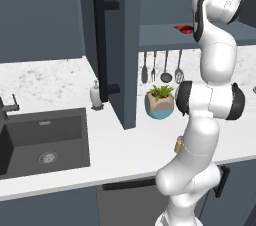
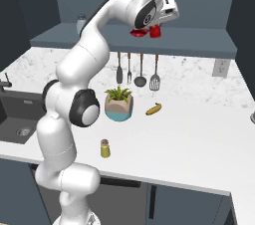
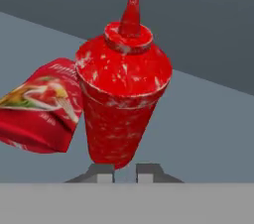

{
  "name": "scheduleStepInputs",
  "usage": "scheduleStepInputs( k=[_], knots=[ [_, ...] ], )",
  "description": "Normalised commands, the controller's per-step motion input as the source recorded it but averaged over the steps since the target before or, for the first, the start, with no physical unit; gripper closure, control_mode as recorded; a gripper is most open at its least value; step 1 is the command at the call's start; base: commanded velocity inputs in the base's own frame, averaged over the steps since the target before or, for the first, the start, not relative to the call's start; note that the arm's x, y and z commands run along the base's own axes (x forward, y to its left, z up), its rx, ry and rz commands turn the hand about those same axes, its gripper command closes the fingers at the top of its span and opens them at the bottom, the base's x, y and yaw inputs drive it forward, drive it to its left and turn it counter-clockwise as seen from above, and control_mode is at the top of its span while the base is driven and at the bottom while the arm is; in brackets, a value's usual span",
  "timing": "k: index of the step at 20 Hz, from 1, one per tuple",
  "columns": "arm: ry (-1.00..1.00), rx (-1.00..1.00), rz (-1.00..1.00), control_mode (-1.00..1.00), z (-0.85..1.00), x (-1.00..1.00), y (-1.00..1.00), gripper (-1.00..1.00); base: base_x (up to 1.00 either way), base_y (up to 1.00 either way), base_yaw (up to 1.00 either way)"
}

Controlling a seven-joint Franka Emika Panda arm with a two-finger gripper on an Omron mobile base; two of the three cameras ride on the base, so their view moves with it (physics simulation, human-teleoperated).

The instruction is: Put the shaker and condiment bottle from the counter next to their counterparts in the cabinet.

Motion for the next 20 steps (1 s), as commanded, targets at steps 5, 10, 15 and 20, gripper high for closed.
scheduleStepInputs(
  k=[5,10,15,20],
  knots=[
    [0.09,0.00,0.00,-1.00,-0.27,0.37,-0.11,1.00,0.00,0.00,0.00],
    [0.01,0.00,0.00,-1.00,-0.14,0.25,-0.18,1.00,0.00,0.00,0.00],
    [0.00,0.00,0.00,-1.00,-0.14,0.02,-0.07,1.00,0.00,0.00,0.00],
    [0.00,-0.02,0.00,-1.00,-0.49,-0.22,0.03,1.00,0.00,0.00,0.00]
  ],
)
